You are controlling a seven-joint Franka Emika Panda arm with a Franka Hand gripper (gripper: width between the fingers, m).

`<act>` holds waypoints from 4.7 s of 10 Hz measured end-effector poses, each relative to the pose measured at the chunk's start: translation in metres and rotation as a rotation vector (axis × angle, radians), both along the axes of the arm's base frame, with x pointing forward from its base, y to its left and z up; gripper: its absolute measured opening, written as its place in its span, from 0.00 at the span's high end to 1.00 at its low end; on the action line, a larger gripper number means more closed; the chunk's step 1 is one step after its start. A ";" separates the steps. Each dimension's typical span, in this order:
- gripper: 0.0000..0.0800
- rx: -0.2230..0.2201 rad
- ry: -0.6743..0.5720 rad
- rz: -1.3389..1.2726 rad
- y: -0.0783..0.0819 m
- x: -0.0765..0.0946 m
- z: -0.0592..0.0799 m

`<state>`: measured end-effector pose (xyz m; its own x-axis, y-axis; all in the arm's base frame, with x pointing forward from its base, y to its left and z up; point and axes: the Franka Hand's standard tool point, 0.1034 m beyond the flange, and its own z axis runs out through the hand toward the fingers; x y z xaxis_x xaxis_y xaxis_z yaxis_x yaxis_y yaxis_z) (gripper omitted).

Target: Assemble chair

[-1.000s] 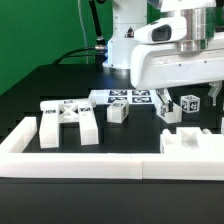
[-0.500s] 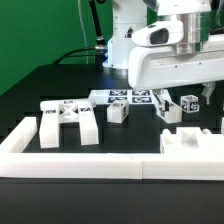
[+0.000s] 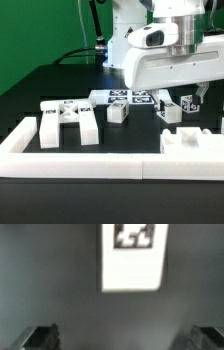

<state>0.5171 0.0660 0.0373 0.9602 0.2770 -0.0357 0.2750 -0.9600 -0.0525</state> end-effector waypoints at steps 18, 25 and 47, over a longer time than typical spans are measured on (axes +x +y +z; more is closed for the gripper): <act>0.19 -0.174 0.706 -0.062 -0.006 -0.032 -0.029; 0.64 -0.159 0.703 -0.044 -0.007 -0.029 -0.026; 0.64 0.005 -0.128 -0.081 0.008 0.074 0.080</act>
Offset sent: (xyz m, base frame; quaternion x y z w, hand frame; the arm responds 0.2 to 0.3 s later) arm -0.0107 -0.0217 -0.0171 -0.0178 -0.1273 0.0915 0.9875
